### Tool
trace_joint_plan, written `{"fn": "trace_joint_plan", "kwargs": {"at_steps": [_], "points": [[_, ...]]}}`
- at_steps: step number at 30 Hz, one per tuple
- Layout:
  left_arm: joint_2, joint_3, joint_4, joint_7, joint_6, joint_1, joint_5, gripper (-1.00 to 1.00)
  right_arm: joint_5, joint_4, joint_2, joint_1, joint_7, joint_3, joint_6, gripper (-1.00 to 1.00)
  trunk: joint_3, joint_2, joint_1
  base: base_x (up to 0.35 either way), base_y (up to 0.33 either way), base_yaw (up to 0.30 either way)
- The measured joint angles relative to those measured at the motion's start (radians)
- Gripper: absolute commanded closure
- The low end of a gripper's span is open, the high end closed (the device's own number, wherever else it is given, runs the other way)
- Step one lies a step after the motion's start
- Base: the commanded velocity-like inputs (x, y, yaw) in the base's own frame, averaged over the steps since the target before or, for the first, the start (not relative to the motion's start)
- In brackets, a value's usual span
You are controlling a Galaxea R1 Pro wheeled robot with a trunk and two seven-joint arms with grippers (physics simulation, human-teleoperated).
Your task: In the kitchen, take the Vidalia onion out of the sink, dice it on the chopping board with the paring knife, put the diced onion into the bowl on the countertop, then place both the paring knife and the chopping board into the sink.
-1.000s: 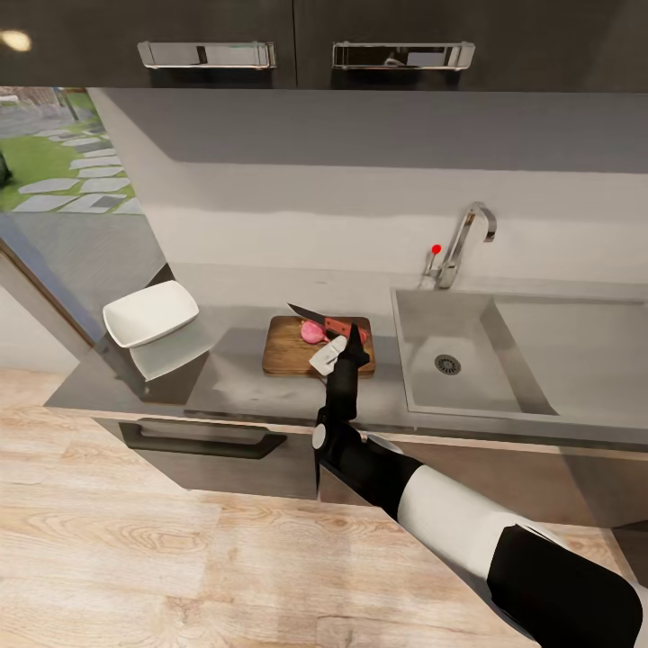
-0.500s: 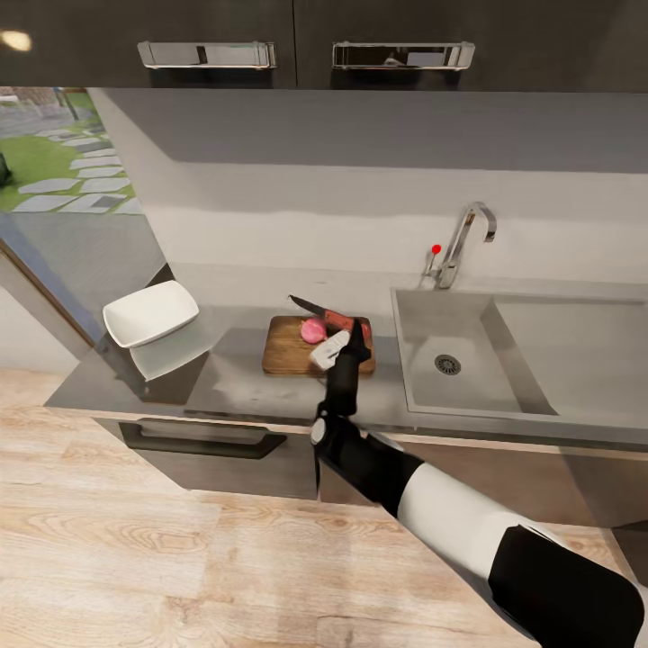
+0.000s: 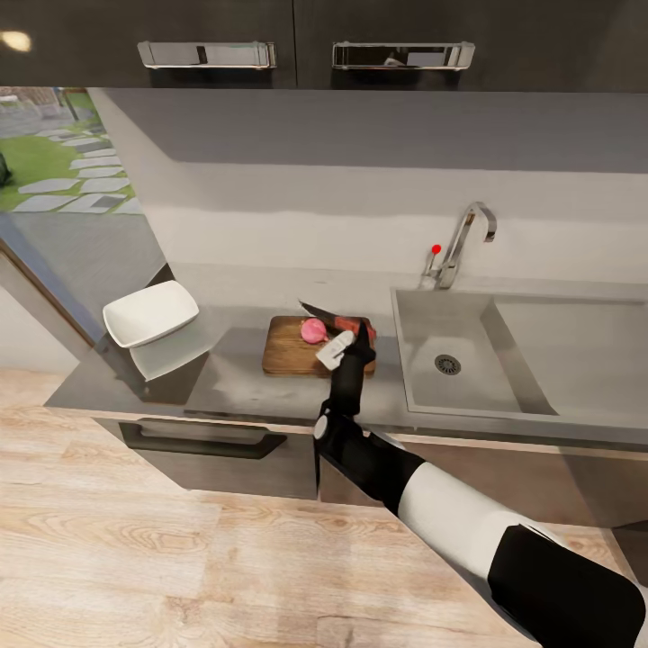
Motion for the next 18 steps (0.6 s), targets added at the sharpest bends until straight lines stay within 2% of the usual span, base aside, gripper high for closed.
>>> {"fn": "trace_joint_plan", "kwargs": {"at_steps": [1, 3, 4, 7, 18], "points": [[0.0, 0.0, 0.001, 0.0, 0.0, 0.0, 0.0, -1.0, 0.002, -0.003, 0.0, 0.0, 0.018, -0.001, 0.03, 1.0, 0.0, 0.0, 0.0, 0.0, 0.0, 0.0], [-0.001, -0.004, 0.001, 0.0, 0.0, 0.0, 0.0, -1.0, 0.091, -0.051, 0.0, -0.002, 0.086, 0.0, 0.164, 1.0, 0.0, 0.0, 0.0, 0.0, 0.0, 0.0], [-0.002, -0.004, 0.001, 0.0, 0.0, 0.0, 0.0, -1.0, 0.058, -0.057, 0.0, -0.002, 0.071, -0.001, 0.149, 1.0, 0.0, 0.0, 0.0, 0.0, 0.0, 0.0], [-0.002, -0.004, 0.001, 0.0, 0.0, 0.0, 0.0, -1.0, 0.059, -0.122, 0.0, -0.002, -0.006, -0.004, 0.151, 1.0, 0.0, 0.0, 0.0, 0.0, 0.0, 0.0], [-0.002, -0.004, 0.001, 0.0, 0.0, 0.0, 0.0, -1.0, 0.057, -0.152, 0.0, -0.001, -0.036, -0.007, 0.155, 1.0, 0.0, 0.0, 0.0, 0.0, 0.0, 0.0]]}}
